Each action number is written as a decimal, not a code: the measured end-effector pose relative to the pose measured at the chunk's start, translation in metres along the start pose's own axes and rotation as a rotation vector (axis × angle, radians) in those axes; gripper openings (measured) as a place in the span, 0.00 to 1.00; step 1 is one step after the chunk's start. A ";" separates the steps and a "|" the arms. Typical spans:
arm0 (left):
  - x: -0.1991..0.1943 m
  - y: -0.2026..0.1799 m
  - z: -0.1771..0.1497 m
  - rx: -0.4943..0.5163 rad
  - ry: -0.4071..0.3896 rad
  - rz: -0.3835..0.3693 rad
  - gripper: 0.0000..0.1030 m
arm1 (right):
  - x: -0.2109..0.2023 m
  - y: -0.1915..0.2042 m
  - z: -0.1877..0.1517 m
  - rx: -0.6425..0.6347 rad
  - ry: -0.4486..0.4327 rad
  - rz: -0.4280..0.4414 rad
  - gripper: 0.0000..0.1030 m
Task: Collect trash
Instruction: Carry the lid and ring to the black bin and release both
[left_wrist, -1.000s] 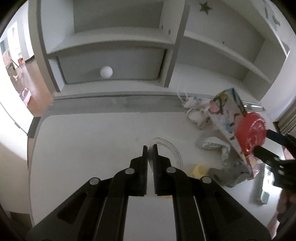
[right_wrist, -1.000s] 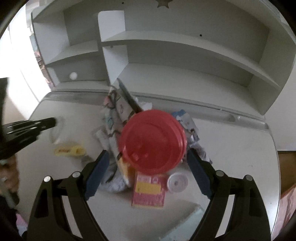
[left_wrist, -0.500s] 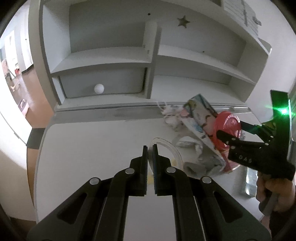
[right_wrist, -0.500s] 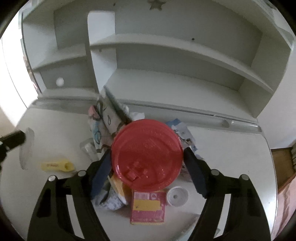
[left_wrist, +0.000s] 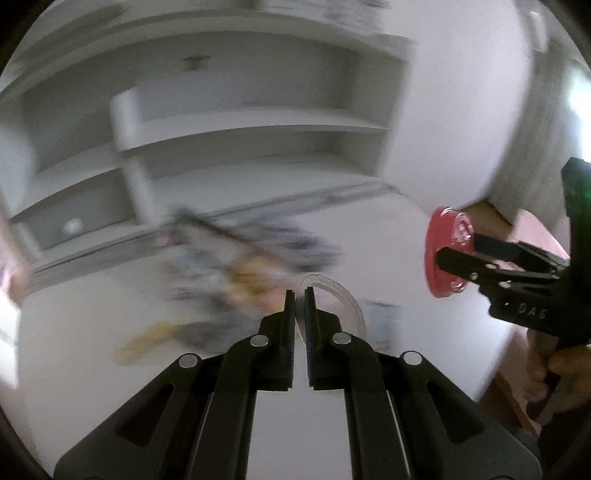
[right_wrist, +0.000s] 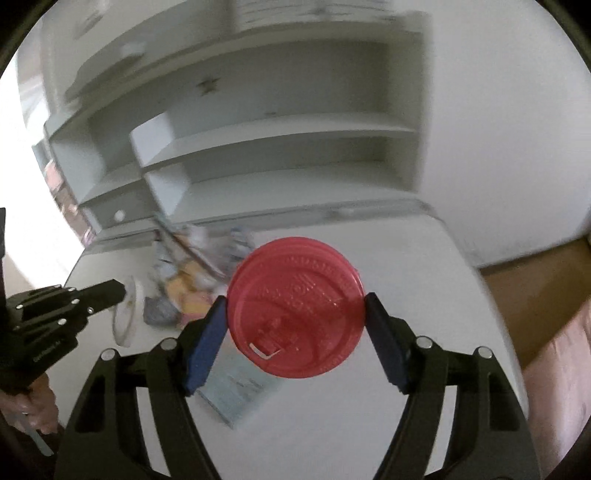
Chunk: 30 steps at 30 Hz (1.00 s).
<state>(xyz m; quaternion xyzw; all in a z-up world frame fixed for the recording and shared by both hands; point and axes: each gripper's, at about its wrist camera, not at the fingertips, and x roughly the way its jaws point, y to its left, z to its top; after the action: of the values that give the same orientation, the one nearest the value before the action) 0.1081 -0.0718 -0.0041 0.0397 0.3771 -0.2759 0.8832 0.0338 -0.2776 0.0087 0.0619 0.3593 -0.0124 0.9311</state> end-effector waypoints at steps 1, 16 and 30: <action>0.004 -0.018 0.001 0.023 0.003 -0.028 0.04 | -0.012 -0.017 -0.009 0.023 -0.010 -0.021 0.70; 0.089 -0.338 -0.082 0.474 0.093 -0.551 0.04 | -0.113 -0.290 -0.235 0.487 0.086 -0.351 0.70; 0.241 -0.428 -0.197 0.612 0.450 -0.561 0.04 | -0.061 -0.376 -0.368 0.708 0.312 -0.309 0.70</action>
<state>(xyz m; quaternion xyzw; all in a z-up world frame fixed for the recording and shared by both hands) -0.1046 -0.4888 -0.2517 0.2537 0.4567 -0.5871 0.6184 -0.2824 -0.6066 -0.2605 0.3248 0.4747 -0.2655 0.7738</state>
